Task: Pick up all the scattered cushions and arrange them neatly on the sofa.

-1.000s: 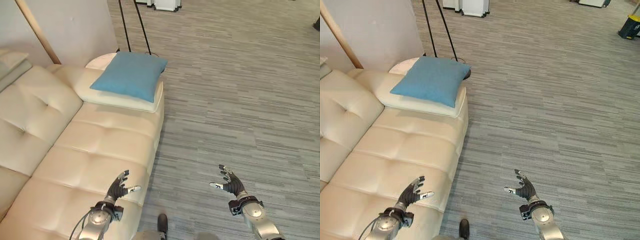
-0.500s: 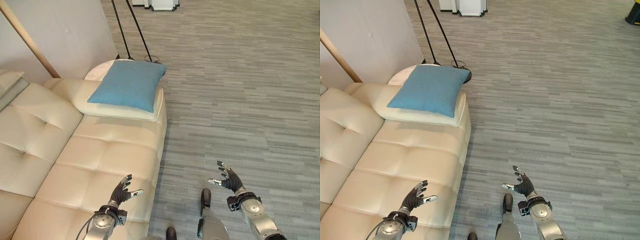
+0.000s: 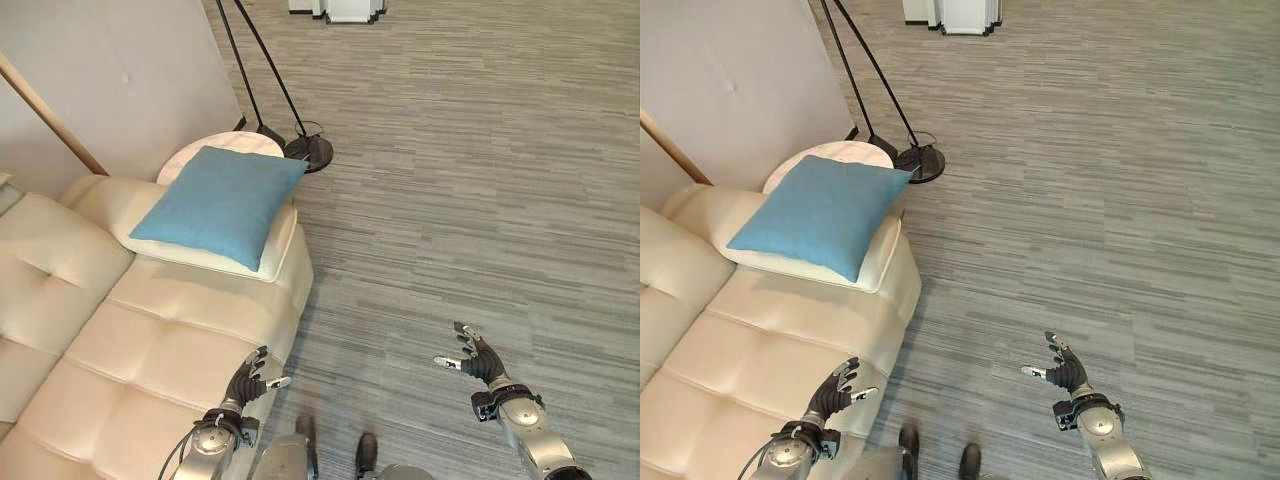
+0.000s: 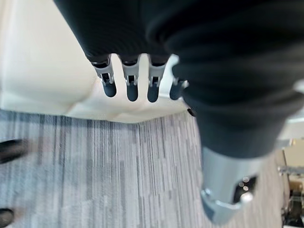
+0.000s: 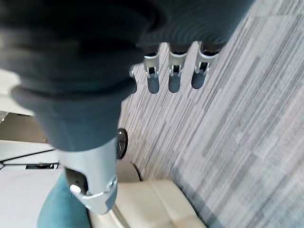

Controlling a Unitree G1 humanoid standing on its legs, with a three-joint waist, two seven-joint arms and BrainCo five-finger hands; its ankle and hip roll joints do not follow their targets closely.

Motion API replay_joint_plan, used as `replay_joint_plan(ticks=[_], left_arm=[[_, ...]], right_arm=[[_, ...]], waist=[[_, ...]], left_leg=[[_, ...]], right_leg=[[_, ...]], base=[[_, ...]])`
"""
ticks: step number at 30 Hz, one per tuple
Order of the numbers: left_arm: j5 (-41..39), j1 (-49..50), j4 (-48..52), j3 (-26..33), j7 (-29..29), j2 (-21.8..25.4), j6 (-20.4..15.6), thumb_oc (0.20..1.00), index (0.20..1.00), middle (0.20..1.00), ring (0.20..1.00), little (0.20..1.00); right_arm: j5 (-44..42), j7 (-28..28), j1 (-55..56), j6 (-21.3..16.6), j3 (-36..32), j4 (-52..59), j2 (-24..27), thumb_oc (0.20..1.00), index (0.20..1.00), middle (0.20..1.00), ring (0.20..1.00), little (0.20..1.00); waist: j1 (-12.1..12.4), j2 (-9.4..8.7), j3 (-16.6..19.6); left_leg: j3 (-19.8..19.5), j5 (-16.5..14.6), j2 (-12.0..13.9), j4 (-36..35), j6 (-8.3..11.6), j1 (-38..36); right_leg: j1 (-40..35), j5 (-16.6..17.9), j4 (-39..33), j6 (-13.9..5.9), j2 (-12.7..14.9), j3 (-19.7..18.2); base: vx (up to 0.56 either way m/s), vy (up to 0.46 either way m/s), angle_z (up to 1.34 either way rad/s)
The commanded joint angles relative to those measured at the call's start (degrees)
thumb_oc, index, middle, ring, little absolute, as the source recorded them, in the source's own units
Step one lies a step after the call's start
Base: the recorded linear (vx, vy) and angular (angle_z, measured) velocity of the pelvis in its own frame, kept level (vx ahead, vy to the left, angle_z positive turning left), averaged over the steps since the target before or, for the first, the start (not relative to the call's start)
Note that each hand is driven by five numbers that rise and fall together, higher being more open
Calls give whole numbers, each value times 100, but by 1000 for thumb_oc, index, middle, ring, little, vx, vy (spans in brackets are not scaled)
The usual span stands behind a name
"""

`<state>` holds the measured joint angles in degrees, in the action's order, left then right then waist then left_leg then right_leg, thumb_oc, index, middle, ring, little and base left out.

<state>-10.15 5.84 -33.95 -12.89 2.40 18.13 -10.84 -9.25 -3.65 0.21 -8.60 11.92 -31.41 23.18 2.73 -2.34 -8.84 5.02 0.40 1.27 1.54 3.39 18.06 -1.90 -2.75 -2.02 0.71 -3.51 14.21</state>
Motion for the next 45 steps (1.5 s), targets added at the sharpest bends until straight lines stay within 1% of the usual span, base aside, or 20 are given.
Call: replay_joint_plan(ticks=[1, 6, 8, 10, 13, 15, 17, 18, 19, 20, 21, 25, 27, 29, 30, 31, 33, 41, 44, 45], left_arm=[[-41, -133, 259, 38, 106, 237, -126, 1000, 1000, 1000, 1000, 1000], [-9, 38, 235, 142, 60, 265, -135, 1000, 1000, 1000, 1000, 1000], [-13, 122, 216, 227, 55, 305, -139, 1000, 1000, 1000, 1000, 1000], [-14, 162, 196, 308, 29, 384, -134, 1000, 1000, 1000, 1000, 1000], [-8, 195, 199, 380, 54, 468, -145, 1000, 1000, 1000, 1000, 1000], [-6, 197, 197, 394, 59, 485, -146, 1000, 1000, 1000, 1000, 1000], [-12, 213, 194, 401, 29, 470, -174, 1000, 1000, 1000, 1000, 1000], [-12, 214, 193, 401, 29, 468, -175, 1000, 1000, 1000, 1000, 1000], [-13, 206, 172, 380, 32, 450, -173, 1000, 1000, 1000, 1000, 1000], [-26, 163, 106, 342, 33, 396, -185, 1000, 1000, 1000, 1000, 1000], [42, 109, -9, 316, 51, 361, -218, 1000, 1000, 1000, 1000, 1000], [34, 127, -56, 288, 44, 286, -244, 1000, 1000, 1000, 1000, 1000], [-83, 69, -103, 286, 54, 230, -250, 1000, 1000, 1000, 1000, 1000], [-126, 37, -166, 279, 52, 198, -244, 1000, 1000, 1000, 1000, 1000], [-126, 37, -166, 279, 52, 198, -245, 1000, 1000, 1000, 1000, 1000], [-112, -11, -235, 286, 66, 195, -241, 1000, 1000, 1000, 1000, 1000], [-107, -3, -286, 340, 108, 224, -236, 1000, 1000, 1000, 1000, 1000], [-198, 74, -358, 552, 226, 228, -192, 1000, 1000, 1000, 1000, 1000], [-165, 119, -435, 609, 203, 260, -178, 1000, 1000, 1000, 1000, 1000], [-144, 147, -506, 651, 205, 294, -178, 1000, 1000, 1000, 1000, 1000]], right_arm=[[-73, -103, -38, -253, -123, 418, 195, 1000, 1000, 1000, 1000, 1000], [36, 30, 64, -230, -83, 504, 117, 1000, 1000, 1000, 1000, 1000], [80, 91, 113, -213, -86, 534, 74, 1000, 1000, 1000, 1000, 1000], [162, 159, 124, -210, -89, 552, 35, 1000, 1000, 1000, 1000, 1000], [207, 168, 120, -231, -78, 582, -16, 1000, 1000, 1000, 1000, 1000], [215, 183, 118, -240, -67, 594, -27, 1000, 1000, 1000, 1000, 1000], [205, 207, 158, -236, -61, 587, -26, 1000, 1000, 1000, 1000, 1000], [205, 207, 158, -237, -59, 587, -24, 1000, 1000, 1000, 1000, 1000], [173, 203, 171, -229, -57, 591, -28, 1000, 1000, 1000, 1000, 1000], [112, 182, 185, -234, -60, 536, -2, 1000, 1000, 1000, 1000, 1000], [112, 174, 243, -232, -55, 538, 43, 1000, 1000, 1000, 1000, 1000], [84, 185, 370, -246, -144, 495, 42, 1000, 1000, 1000, 1000, 1000], [-12, 163, 437, -283, -239, 532, 114, 1000, 1000, 1000, 1000, 1000], [-37, 135, 449, -281, -263, 526, 134, 1000, 1000, 1000, 1000, 1000], [-37, 135, 448, -282, -263, 524, 134, 1000, 1000, 1000, 1000, 1000], [-34, 113, 453, -276, -274, 496, 132, 1000, 1000, 1000, 1000, 1000], [-43, 94, 526, -250, -320, 484, 132, 1000, 1000, 1000, 1000, 1000], [32, 71, 484, -153, -295, 413, 126, 1000, 1000, 1000, 1000, 1000], [115, 115, 511, -121, -288, 428, 63, 1000, 1000, 1000, 1000, 1000], [171, 154, 466, -143, -220, 470, 0, 1000, 1000, 1000, 1000, 1000]], waist=[[177, 84, 49], [268, -7, 269], [317, -93, 345], [330, -141, 362], [309, -26, 301], [284, 19, 274], [186, 134, 251], [166, 128, 234], [100, 153, 202], [-20, 108, 121], [-103, 41, 120], [-75, 6, 200], [-104, -24, 133], [-145, -56, 120], [-144, -51, 117], [-161, -73, 119], [-133, -102, 194], [28, -159, 285], [61, -200, 410], [107, -248, 494]], left_leg=[[113, 408, 112, 268, 31, 145], [74, 461, -8, 438, -153, -81], [105, 265, -167, 489, -322, -273], [80, -8, -366, 555, -573, -526], [-7, -210, -399, 498, -740, -854], [-74, -267, -399, 456, -757, -1000], [-304, -300, -405, 336, -727, -1266], [-322, -309, -416, 334, -723, -1289], [-446, -312, -433, 319, -702, -1374], [-732, -357, -538, 290, -638, -1522], [-1055, -391, -670, 230, -537, -1613], [-1232, -448, -724, 332, -349, -1570], [-786, -499, -609, 1041, -93, -1235], [-137, -483, -315, 1231, -100, -980], [-136, -502, -308, 1259, -99, -972], [202, -512, -126, 1193, -150, -908], [626, -261, 80, 848, -174, -691], [1079, 222, 368, 288, -10, -406], [1035, 237, 215, 289, -103, -517], [993, 16, -31, 245, -297, -765]], right_leg=[[-321, -829, 756, -466, 491, -505], [-527, -760, 1018, -674, 624, -656], [-432, -399, 1400, -879, 825, -755], [-55, 414, 2412, -1152, 1056, -879], [346, 814, 3184, -1219, 1182, -797], [537, 684, 3303, -1114, 1201, -716], [939, 165, 2930, -923, 1019, -642], [916, 136, 2949, -920, 1032, -624], [1051, -88, 2785, -859, 858, -697], [1181, -196, 1990, -851, 546, -1106], [1101, -96, 1287, -811, 377, -1415], [813, -69, 941, -730, 455, -1216], [488, -120, 679, -637, 636, -799], [335, -189, 584, -567, 732, -591], [331, -192, 584, -566, 726, -591], [236, -237, 509, -558, 749, -460], [89, -333, 422, -540, 712, -214], [-424, -800, 633, -555, 718, 236], [-512, -854, 997, -620, 887, 334], [-416, -591, 1549, -815, 1188, 355]], base=[[471, 69, -25], [401, 119, -35], [437, 242, -40], [384, 261, -62], [201, 139, -4], [222, 69, 61], [296, 42, 57], [162, -21, 77], [229, -94, 92], [365, -195, 128], [334, -226, 111], [128, -141, 169], [108, -119, 108], [44, -29, 116], [54, -27, 108], [65, -21, 90], [158, -11, 67], [261, 65, 56], [410, 254, 24], [281, 232, 41]])
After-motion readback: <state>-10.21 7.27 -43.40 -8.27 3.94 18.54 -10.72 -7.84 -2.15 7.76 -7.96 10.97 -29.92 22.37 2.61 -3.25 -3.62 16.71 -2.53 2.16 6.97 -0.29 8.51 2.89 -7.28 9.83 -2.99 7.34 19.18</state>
